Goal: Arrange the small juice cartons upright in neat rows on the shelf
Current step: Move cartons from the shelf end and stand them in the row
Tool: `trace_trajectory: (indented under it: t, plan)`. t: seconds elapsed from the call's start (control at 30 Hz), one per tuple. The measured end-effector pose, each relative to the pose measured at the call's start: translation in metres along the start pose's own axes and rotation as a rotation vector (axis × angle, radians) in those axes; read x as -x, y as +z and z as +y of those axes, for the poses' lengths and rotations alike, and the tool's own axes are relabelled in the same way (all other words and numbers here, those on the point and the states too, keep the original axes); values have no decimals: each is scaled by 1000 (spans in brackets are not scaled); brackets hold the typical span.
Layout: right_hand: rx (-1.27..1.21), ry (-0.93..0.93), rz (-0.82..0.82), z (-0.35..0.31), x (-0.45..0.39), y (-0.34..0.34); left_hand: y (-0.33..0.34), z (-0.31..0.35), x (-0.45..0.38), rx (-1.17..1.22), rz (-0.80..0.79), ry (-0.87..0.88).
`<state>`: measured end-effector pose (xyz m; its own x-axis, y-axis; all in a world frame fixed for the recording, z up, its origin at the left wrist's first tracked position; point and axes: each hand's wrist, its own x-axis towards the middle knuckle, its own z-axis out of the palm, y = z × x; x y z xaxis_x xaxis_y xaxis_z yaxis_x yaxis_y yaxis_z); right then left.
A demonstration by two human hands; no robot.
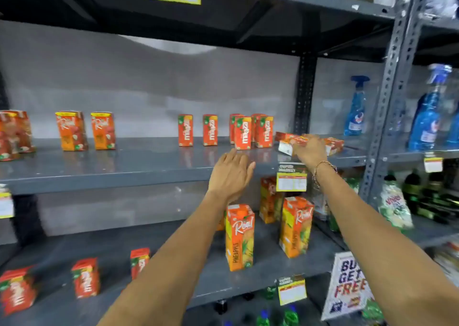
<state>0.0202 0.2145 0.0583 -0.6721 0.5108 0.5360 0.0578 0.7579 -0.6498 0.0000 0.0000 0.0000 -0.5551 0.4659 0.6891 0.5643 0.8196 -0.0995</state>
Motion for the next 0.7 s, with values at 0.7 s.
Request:
trace_trajectory:
  t: [0.7]
  plan:
    - [157, 168, -374, 5, -59, -3, 26, 10, -1, -215, 181, -59]
